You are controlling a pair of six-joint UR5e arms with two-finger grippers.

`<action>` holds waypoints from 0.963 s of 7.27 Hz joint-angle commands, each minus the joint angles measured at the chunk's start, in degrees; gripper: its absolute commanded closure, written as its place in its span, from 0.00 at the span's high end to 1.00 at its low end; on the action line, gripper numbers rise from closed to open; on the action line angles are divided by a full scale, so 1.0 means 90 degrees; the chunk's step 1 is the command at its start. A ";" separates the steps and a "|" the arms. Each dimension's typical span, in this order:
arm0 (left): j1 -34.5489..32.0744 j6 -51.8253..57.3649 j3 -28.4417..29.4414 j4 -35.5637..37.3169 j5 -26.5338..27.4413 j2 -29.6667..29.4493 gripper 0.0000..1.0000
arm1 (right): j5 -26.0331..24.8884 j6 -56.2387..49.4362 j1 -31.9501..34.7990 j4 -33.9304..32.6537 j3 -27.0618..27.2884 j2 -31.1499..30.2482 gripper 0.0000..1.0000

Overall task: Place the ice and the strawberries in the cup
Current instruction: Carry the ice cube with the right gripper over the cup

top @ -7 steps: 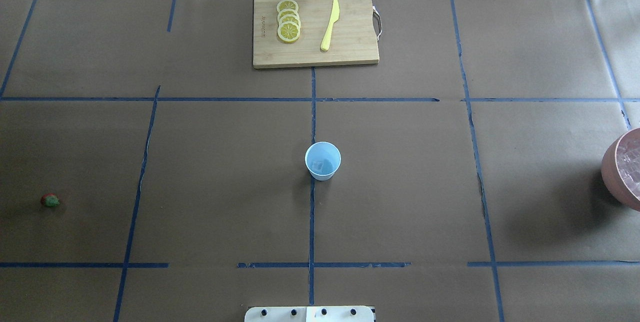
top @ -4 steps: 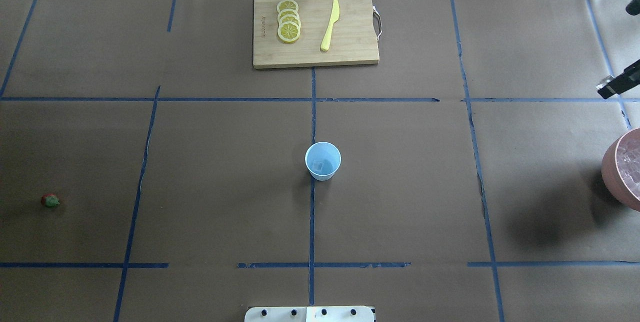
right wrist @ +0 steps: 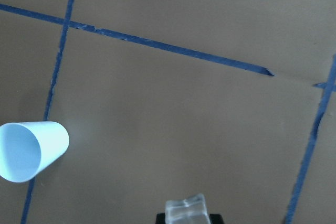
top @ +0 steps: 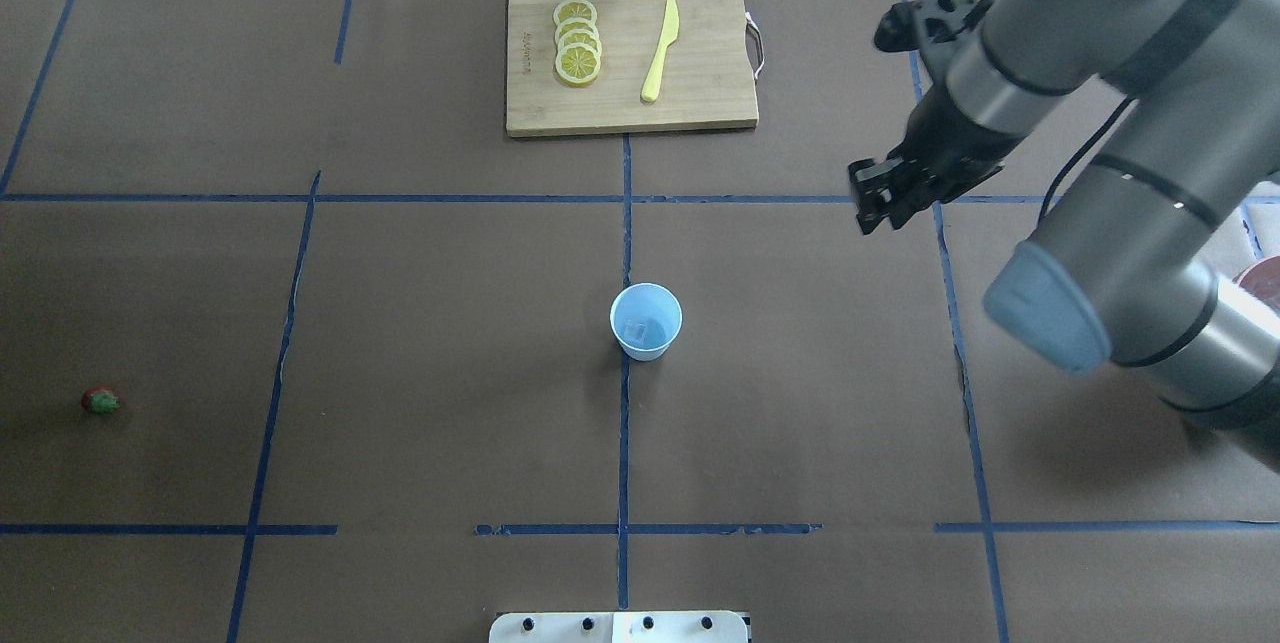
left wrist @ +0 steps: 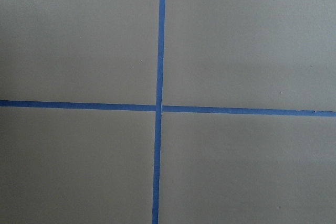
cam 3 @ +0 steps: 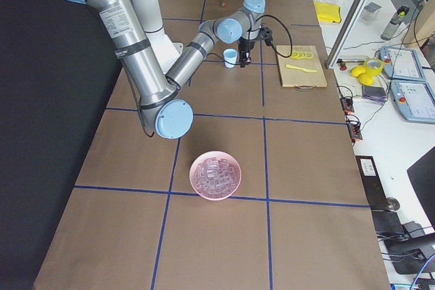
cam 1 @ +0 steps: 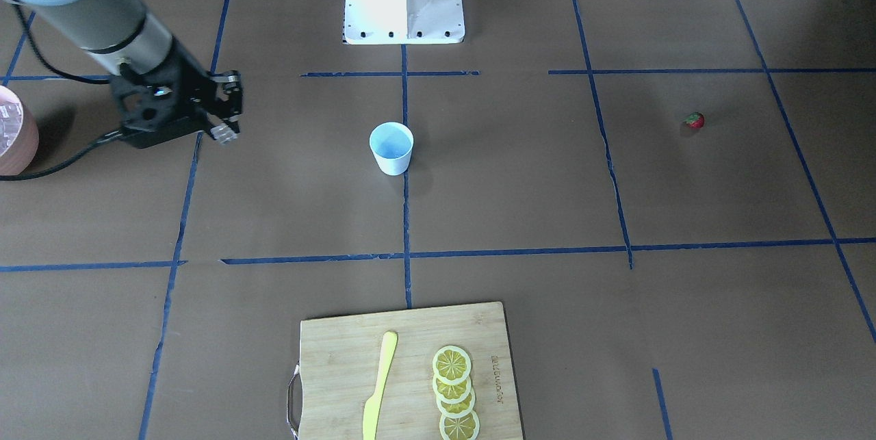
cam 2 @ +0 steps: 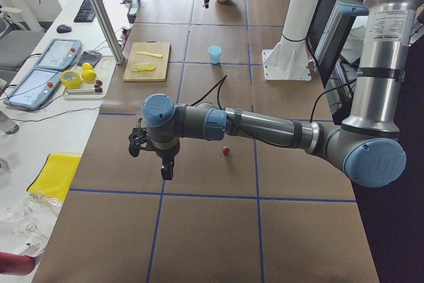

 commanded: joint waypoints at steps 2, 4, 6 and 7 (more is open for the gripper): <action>0.0036 -0.0013 0.0041 -0.0039 0.0000 -0.0001 1.00 | -0.1302 0.2004 -0.1536 0.0037 -0.0809 0.1304 0.00; 0.0036 -0.0004 0.0041 -0.0039 0.0000 -0.0001 1.00 | -0.1615 0.2145 -0.1880 0.0056 -0.1747 0.1931 0.00; 0.0036 -0.0013 0.0051 -0.0039 0.0000 -0.0001 1.00 | -0.1665 0.2184 -0.1920 0.0407 -0.2121 0.2021 0.00; 0.0036 -0.0013 0.0061 -0.0039 0.0000 -0.0001 1.00 | -0.1665 0.2184 -0.1920 0.0408 -0.2122 0.2012 0.01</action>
